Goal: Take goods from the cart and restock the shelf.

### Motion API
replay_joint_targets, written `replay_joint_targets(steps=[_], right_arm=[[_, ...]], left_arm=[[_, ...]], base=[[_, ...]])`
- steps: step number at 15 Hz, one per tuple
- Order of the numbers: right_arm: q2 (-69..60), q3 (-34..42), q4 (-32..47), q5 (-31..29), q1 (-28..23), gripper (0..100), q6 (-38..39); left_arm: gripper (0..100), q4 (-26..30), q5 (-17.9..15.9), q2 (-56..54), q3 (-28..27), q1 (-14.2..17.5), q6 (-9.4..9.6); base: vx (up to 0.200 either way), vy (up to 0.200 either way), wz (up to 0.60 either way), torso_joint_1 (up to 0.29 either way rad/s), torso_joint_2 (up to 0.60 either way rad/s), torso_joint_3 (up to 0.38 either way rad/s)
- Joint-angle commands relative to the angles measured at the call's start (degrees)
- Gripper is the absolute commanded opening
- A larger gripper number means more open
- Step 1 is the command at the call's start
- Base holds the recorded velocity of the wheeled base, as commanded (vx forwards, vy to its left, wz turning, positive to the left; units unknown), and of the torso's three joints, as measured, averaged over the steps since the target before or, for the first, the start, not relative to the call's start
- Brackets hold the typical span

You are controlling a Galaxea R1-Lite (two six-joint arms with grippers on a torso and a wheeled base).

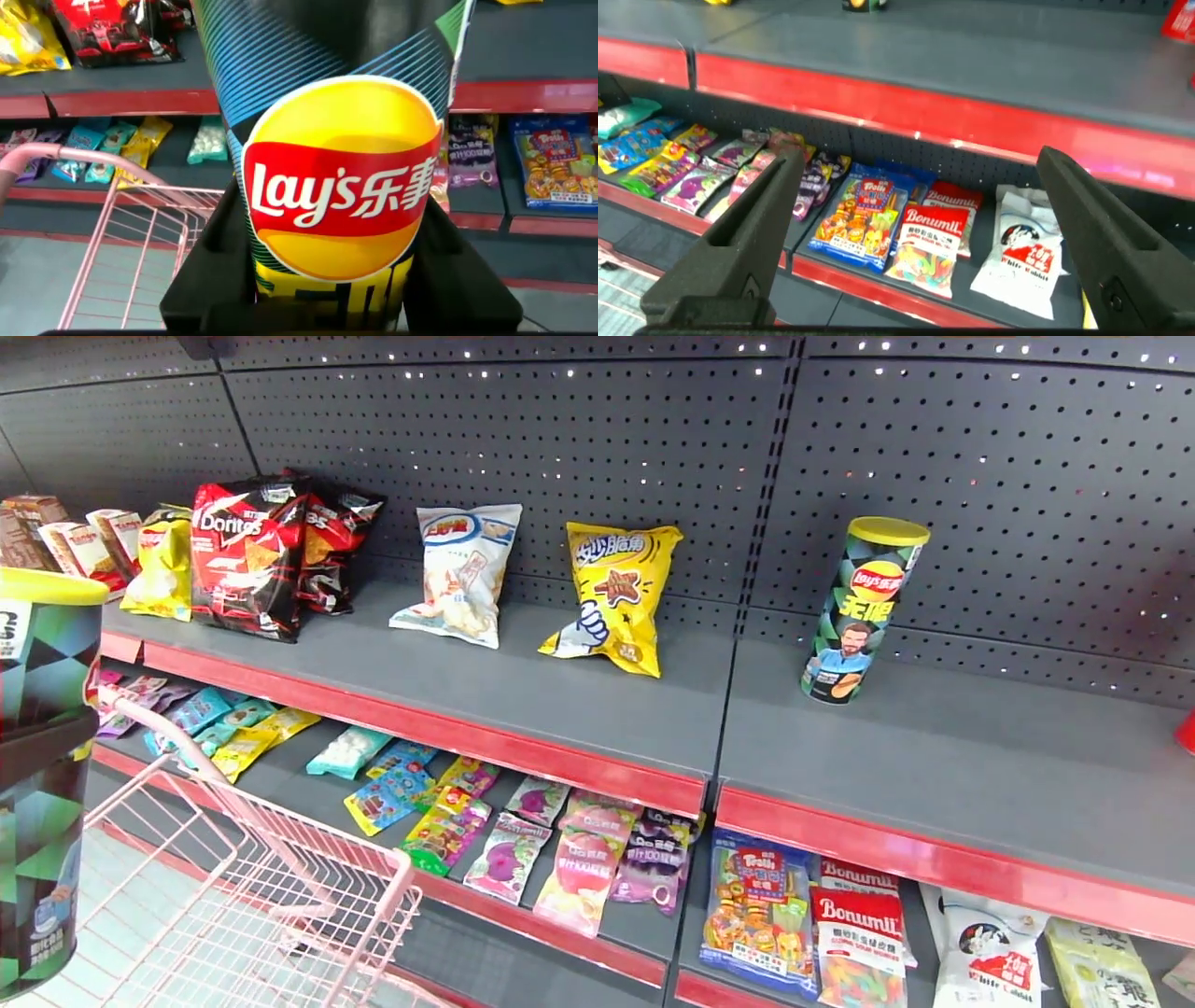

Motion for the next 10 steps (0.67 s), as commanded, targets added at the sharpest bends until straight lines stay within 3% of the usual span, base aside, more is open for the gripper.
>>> replay_joint_targets(steps=[1,7,10], right_arm=[[0.0,0.0,0.0,0.0,0.0,100,0.0],[0.0,0.0,0.0,0.0,0.0,100,0.0],[0.0,0.0,0.0,0.0,0.0,100,0.0]], left_arm=[[0,-0.2,0.0,0.7,-0.1,0.0,0.23],[0,-0.8,-0.1,1.3,-0.1,-0.1,1.20],[0,-3.7,0.1,3.0,0.0,-2.7,1.29]], base=[[0.000,0.000,0.00,0.188,-0.40,-0.212],[0.000,0.000,0.00,0.167,-0.36,-0.192],[0.000,0.000,0.00,0.012,-0.02,-0.014]])
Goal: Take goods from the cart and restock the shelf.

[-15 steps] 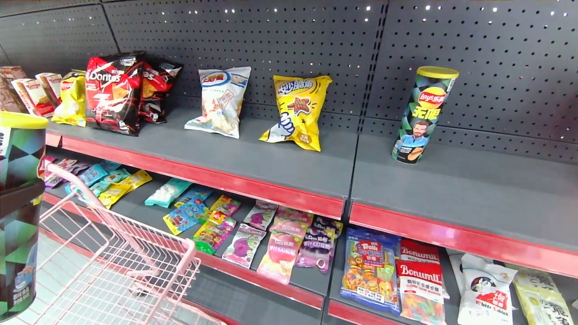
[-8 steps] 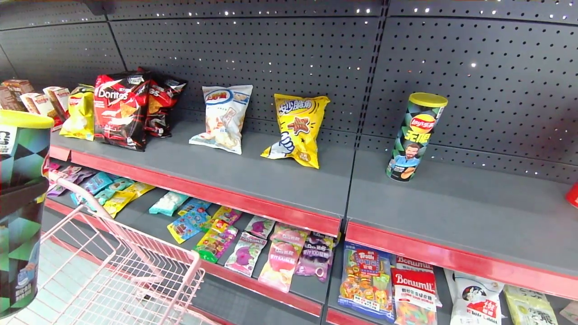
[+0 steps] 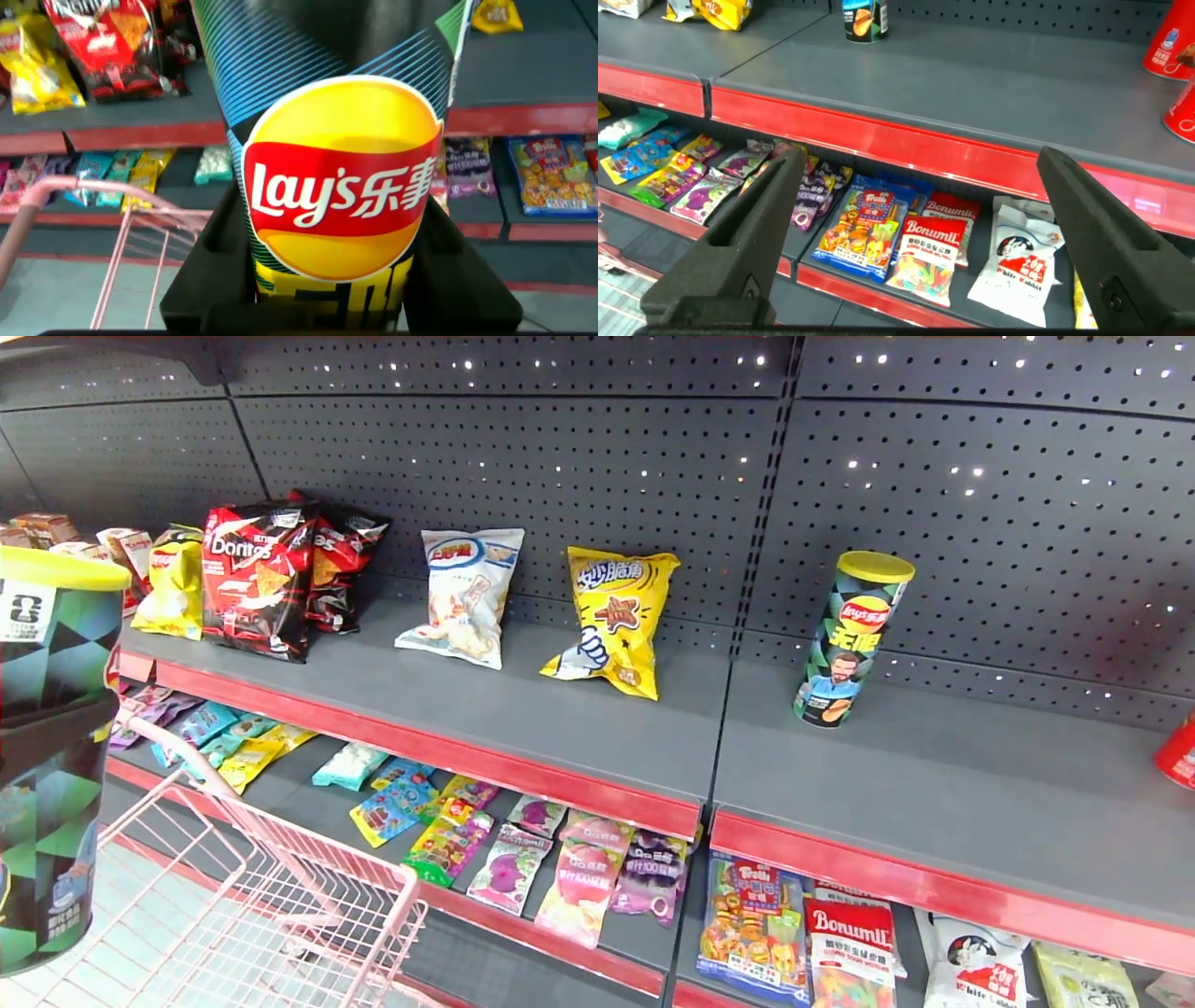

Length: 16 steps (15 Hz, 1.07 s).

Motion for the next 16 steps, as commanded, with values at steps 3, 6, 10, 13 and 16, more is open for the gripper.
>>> replay_joint_targets(steps=[3,6,10,13,16], right_arm=[[0.0,0.0,0.0,0.0,0.0,100,0.0],[0.0,0.0,0.0,0.0,0.0,100,0.0],[0.0,0.0,0.0,0.0,0.0,100,0.0],[0.0,0.0,0.0,0.0,0.0,100,0.1],[0.0,0.0,0.0,0.0,0.0,100,0.1]], left_arm=[[0,-3.1,-0.1,2.8,0.1,-0.9,0.06],[0,-3.2,-0.1,2.6,0.4,-0.9,0.15],[0,-3.0,0.5,2.8,1.2,-4.0,0.24],[0,-3.0,0.2,3.1,1.3,-4.6,0.50],[0,-3.0,0.3,3.3,1.3,-4.7,0.50]], base=[[0.000,0.000,0.00,0.000,0.00,0.000],[0.000,0.000,0.00,0.000,0.00,0.000],[0.000,0.000,0.00,0.000,0.00,0.000],[0.000,0.000,0.00,0.000,0.00,0.000],[0.000,0.000,0.00,0.000,0.00,0.000]])
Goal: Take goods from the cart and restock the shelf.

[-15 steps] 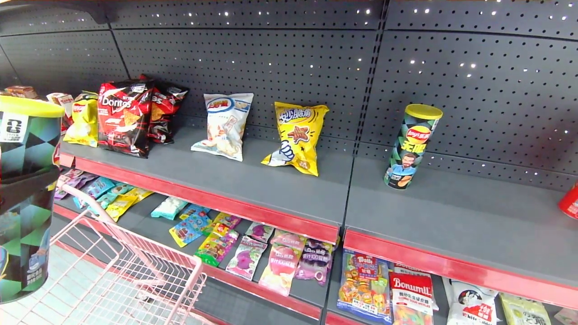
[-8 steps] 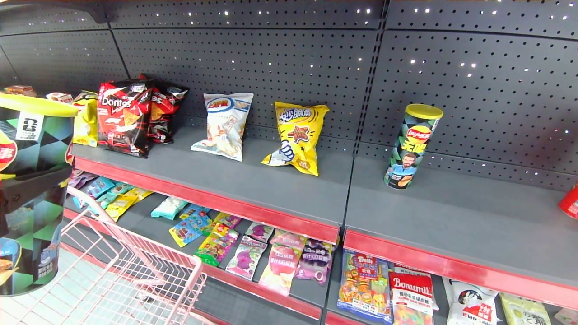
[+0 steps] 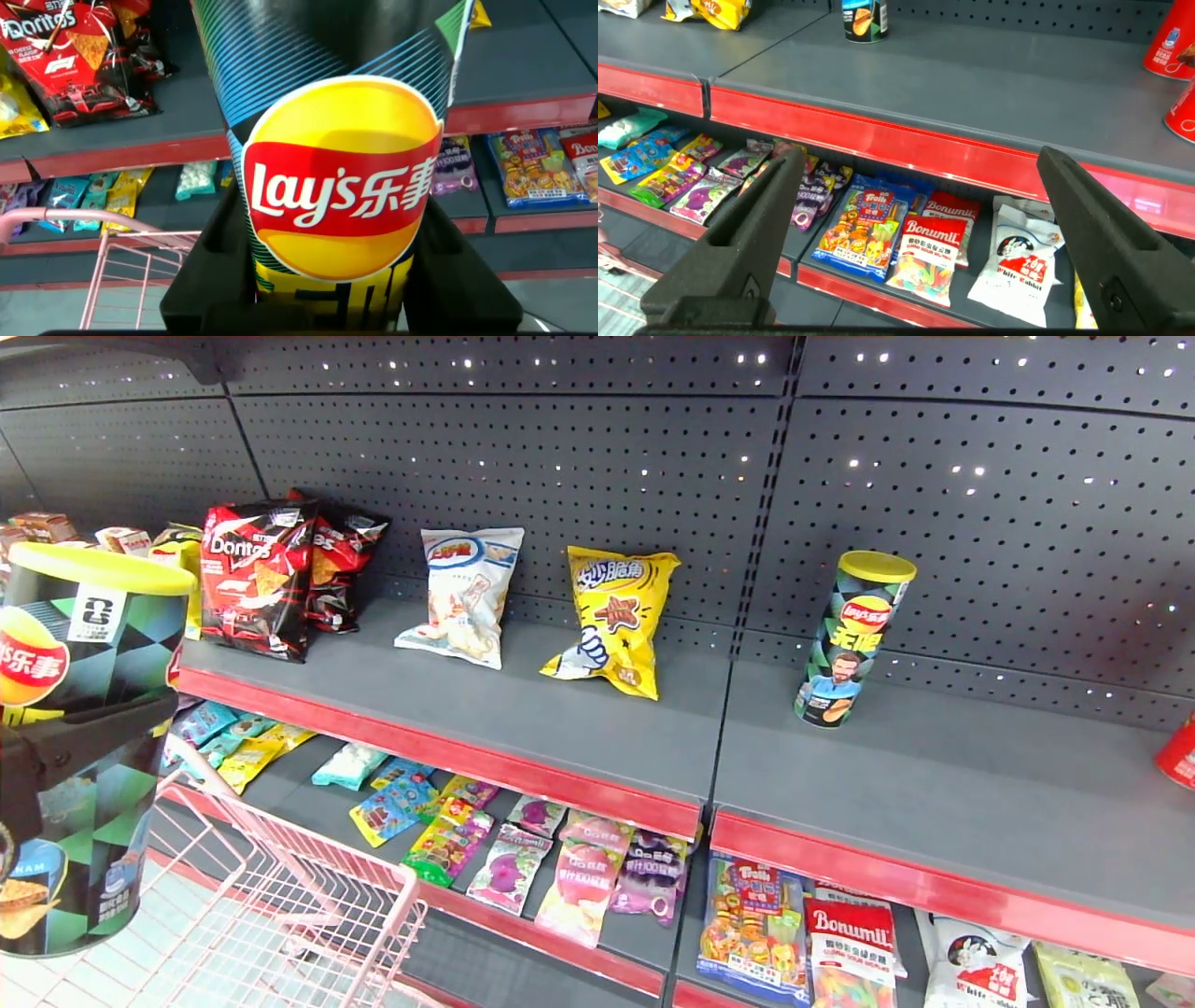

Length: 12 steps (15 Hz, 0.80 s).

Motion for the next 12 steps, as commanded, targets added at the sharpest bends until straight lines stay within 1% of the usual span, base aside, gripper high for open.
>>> replay_joint_targets(steps=[1,5,8,9,10,12], right_arm=[[0.0,0.0,0.0,0.0,0.0,100,0.0],[0.0,0.0,0.0,0.0,0.0,100,0.0],[0.0,0.0,0.0,0.0,0.0,100,0.0],[0.0,0.0,0.0,0.0,0.0,100,0.0],[0.0,0.0,0.0,0.0,0.0,100,0.0],[0.0,0.0,0.0,0.0,0.0,100,-0.1]], left_arm=[[0,0.0,0.0,0.5,0.0,-0.1,-0.01],[0,-0.1,0.0,0.6,0.0,-0.2,-0.01],[0,-0.1,0.3,0.8,0.1,-0.3,0.52],[0,-0.2,0.8,1.4,0.1,-0.2,0.69],[0,-0.1,3.1,1.0,0.1,-0.3,1.13],[0,0.2,3.9,-0.6,0.6,-1.3,1.66]], base=[[0.000,0.000,0.00,0.000,0.00,0.000],[0.000,0.000,0.00,0.000,0.00,0.000],[0.000,0.000,0.00,0.000,0.00,0.000],[0.000,0.000,0.00,0.000,0.00,0.000],[0.000,0.000,0.00,0.000,0.00,0.000],[0.000,0.000,0.00,0.000,0.00,0.000]])
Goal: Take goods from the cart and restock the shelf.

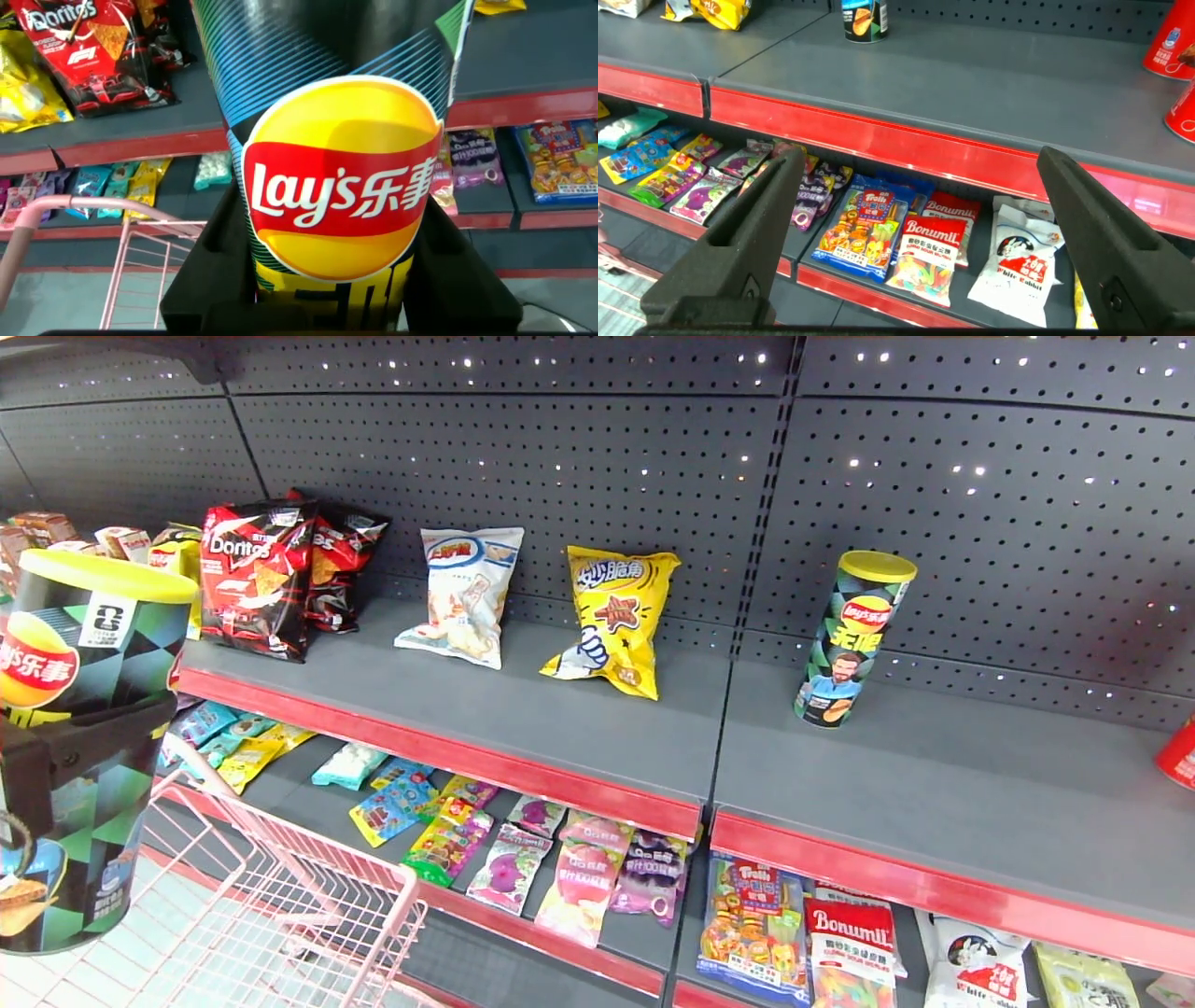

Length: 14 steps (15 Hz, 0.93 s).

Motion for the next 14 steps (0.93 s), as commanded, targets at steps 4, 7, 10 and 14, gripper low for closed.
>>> replay_joint_targets(steps=[4,7,10,14], right_arm=[[0.0,0.0,0.0,0.0,0.0,100,0.0],[0.0,0.0,0.0,0.1,0.0,100,0.0],[0.0,0.0,0.0,0.0,0.0,100,0.0],[0.0,0.0,0.0,0.0,0.0,100,0.0]], left_arm=[[0,0.7,-0.6,-3.2,1.9,-1.0,0.19],[0,0.4,-0.3,-2.7,1.9,-1.0,0.19],[0,0.4,-0.1,-3.1,1.9,-1.0,1.51],[0,-0.8,0.5,-2.2,2.1,-0.9,1.59]], base=[[0.000,0.000,0.00,0.000,0.00,0.000],[0.000,0.000,0.00,0.000,0.00,0.000],[0.000,0.000,0.00,0.000,0.00,0.000],[0.000,0.000,0.00,0.000,0.00,0.000]])
